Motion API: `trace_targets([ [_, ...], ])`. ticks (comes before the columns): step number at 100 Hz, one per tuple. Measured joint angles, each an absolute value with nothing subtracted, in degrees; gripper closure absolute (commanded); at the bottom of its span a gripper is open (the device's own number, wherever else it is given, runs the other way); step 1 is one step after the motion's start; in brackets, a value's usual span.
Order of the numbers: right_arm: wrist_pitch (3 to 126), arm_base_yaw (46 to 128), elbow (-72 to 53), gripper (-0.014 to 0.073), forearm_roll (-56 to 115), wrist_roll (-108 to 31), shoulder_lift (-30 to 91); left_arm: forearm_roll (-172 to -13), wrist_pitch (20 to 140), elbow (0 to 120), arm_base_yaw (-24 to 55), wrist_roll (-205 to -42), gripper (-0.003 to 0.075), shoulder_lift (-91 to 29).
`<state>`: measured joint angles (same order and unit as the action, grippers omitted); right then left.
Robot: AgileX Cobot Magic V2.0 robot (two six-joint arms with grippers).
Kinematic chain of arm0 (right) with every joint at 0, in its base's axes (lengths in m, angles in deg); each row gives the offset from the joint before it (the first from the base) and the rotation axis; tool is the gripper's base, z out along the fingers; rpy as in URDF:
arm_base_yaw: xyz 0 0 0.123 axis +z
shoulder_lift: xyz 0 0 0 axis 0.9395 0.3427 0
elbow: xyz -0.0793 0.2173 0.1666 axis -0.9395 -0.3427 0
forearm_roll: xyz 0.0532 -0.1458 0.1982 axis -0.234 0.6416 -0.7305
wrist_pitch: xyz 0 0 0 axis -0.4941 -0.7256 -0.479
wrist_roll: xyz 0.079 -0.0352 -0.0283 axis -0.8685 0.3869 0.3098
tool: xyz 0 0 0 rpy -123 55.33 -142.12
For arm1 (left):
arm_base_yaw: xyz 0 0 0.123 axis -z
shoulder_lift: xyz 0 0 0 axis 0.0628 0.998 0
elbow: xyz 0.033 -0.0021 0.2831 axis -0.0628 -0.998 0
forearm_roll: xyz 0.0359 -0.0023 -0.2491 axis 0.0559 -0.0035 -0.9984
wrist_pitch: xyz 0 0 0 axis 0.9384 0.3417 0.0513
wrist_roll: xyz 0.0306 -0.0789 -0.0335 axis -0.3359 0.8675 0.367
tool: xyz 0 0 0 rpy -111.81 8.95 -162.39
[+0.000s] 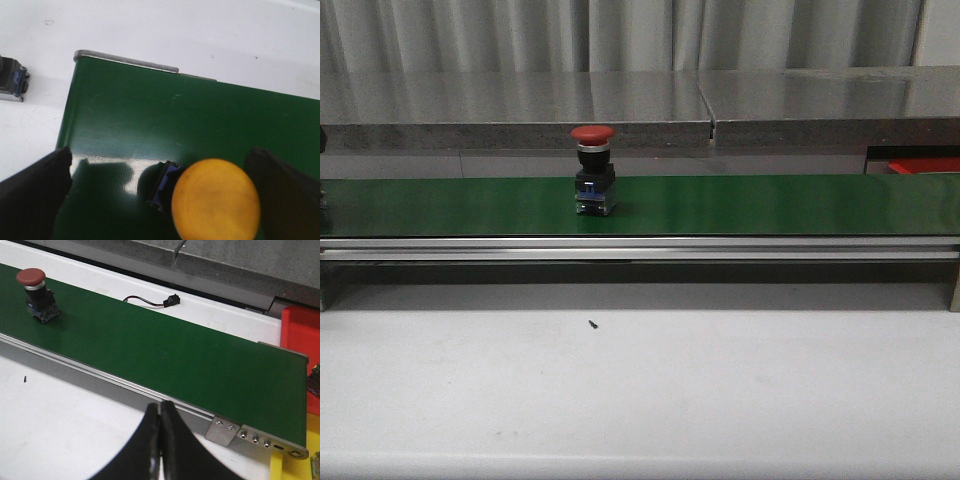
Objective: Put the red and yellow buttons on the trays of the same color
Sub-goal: 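Set the yellow button on the belt and open the left gripper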
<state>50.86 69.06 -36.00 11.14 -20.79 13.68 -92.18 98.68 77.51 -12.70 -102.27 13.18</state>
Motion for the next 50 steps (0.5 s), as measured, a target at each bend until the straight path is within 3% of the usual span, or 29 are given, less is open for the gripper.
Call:
trace_targets([
  [23, 50.86, 69.06, -36.0, 0.0692, 11.14, -20.79, 13.68, -92.26, 98.12, 77.43, -10.25, -104.4, 0.0062, 4.96],
  [50, 50.86, 69.06, -36.0, 0.0692, 11.14, -20.79, 13.68, -92.96, 92.99, 69.5, -0.76, -105.97, 0.007, -11.97],
])
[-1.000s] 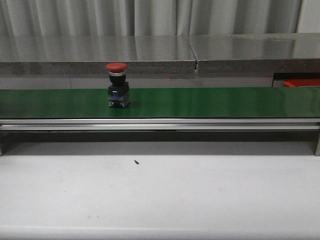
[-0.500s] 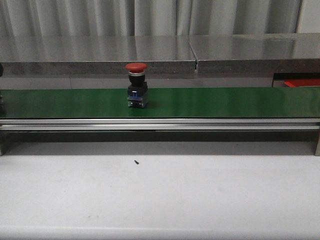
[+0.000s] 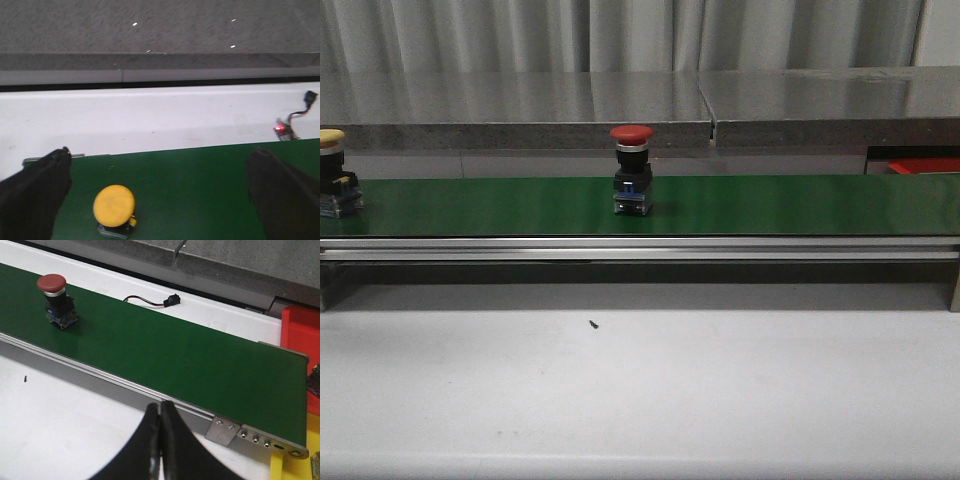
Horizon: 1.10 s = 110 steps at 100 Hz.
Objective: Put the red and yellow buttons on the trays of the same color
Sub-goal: 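Set the yellow button on the belt and open the left gripper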
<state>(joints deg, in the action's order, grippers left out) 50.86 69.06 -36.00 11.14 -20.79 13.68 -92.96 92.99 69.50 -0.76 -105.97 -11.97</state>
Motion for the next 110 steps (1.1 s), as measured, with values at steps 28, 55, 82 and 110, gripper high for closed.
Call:
trace_targets([
  [28, 50.86, 69.06, -36.0, 0.0692, 11.14, -20.79, 13.68, -93.09, 88.51, 51.35, 2.66, -106.09, 0.0128, -31.5],
  [55, 50.75, 69.06, -36.09, 0.0692, 11.04, -20.79, 13.68, -94.92, 86.58, 33.5, 2.66, -106.2, 0.0318, -50.72],
  [82, 50.75, 69.06, -36.09, 0.0692, 10.94, -20.79, 13.68, -95.84, 85.9, 23.79, 2.66, -106.2, 0.0736, -63.51],
  [110, 50.04, 69.06, -36.09, 0.0531, 10.27, -20.79, 13.68, -95.92, 85.53, 22.92, 2.66, -106.2, 0.0739, -64.73],
])
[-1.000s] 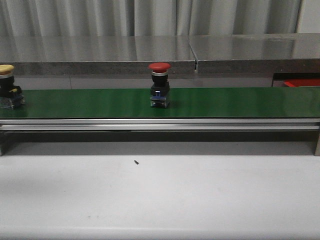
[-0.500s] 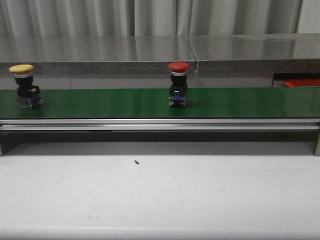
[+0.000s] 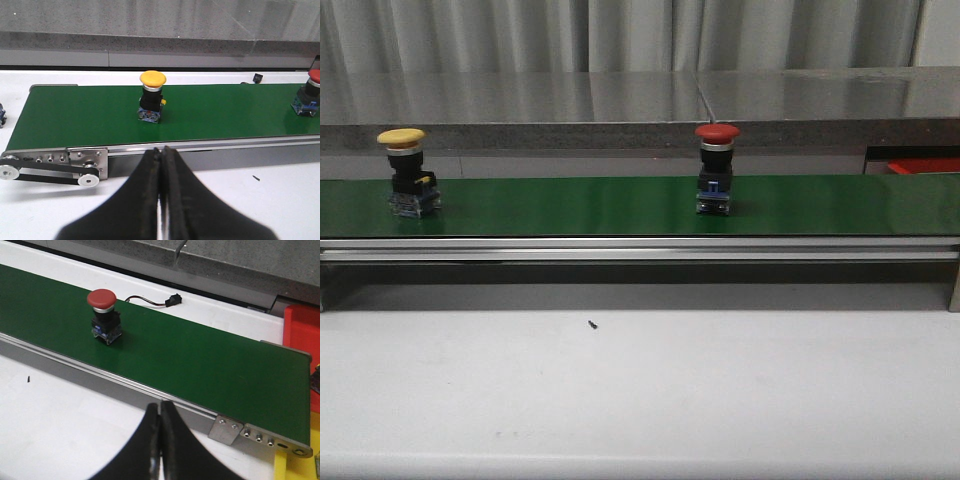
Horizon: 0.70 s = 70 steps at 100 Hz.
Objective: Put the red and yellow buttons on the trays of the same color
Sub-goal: 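Set the yellow button on the belt and open the left gripper, then lower the right gripper onto the red button at belt end and grasp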
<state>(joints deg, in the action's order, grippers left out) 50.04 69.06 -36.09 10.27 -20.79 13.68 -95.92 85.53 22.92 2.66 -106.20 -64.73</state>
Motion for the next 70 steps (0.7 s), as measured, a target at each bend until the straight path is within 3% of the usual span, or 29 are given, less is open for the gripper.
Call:
trace_targets([
  [13, 46.04, 69.06, -35.66, 0.0142, 8.9, -20.79, 14.39, -96.05, 85.53, 22.92, 2.66, -106.2, 0.0739, -64.73],
  [23, 43.96, 69.06, -34.45, -0.0043, 8.52, -20.79, 16.29, -96.05, 85.53, 22.92, 2.66, -106.2, 0.0739, -64.73],
  [34, 43.27, 69.06, -32.7, -0.0006, 8.48, -20.79, 19.37, -96.05, 85.53, 22.92, 2.66, -106.2, 0.0739, -64.73],
  [70, 43.23, 69.06, -23.32, 0.0001, 8.25, -20.53, 37.41, -96.05, 85.53, 22.92, 2.66, -106.2, 0.0739, -64.73],
])
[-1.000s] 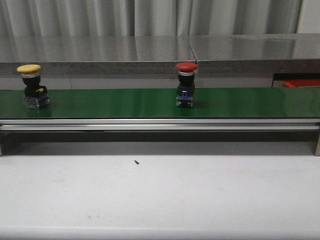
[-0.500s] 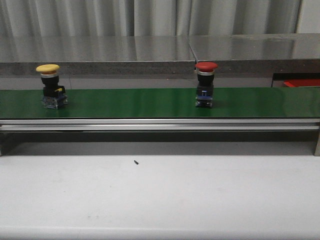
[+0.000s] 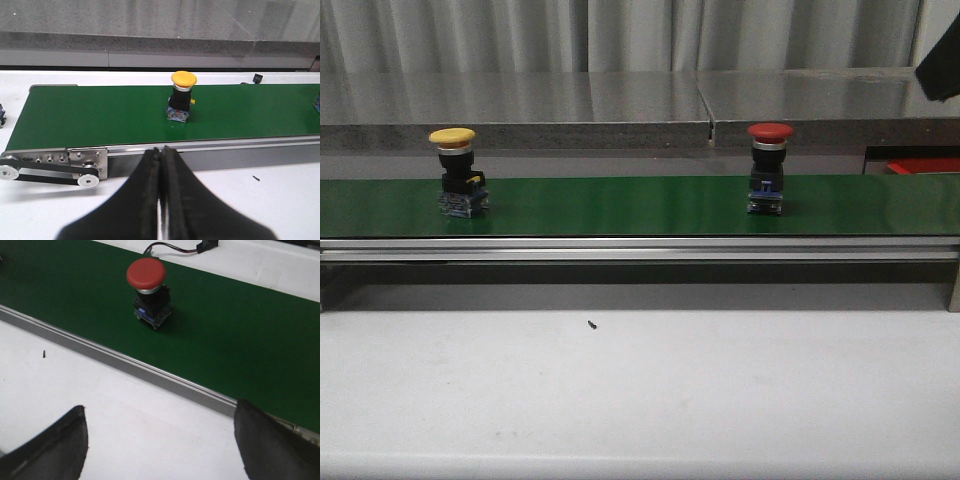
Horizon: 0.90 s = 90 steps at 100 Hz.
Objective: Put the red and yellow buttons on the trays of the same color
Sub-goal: 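Lower the right gripper onto the red button at belt end and grasp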
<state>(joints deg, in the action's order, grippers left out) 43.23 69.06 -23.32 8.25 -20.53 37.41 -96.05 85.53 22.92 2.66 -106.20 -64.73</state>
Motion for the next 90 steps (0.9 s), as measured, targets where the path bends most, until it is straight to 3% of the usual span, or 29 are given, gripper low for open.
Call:
trace_targets([
  [40, 43.42, 69.06, -12.04, 0.0001, 8.12, -19.99, 55.41, -96.05, 85.53, 22.92, 2.66, -106.2, 0.0739, -64.73],
  [90, 43.18, 69.06, -2.62, 0.0003, 8.12, -19.28, 67.14, -96.05, 85.53, 22.92, 2.66, -106.2, 0.0739, -64.73],
])
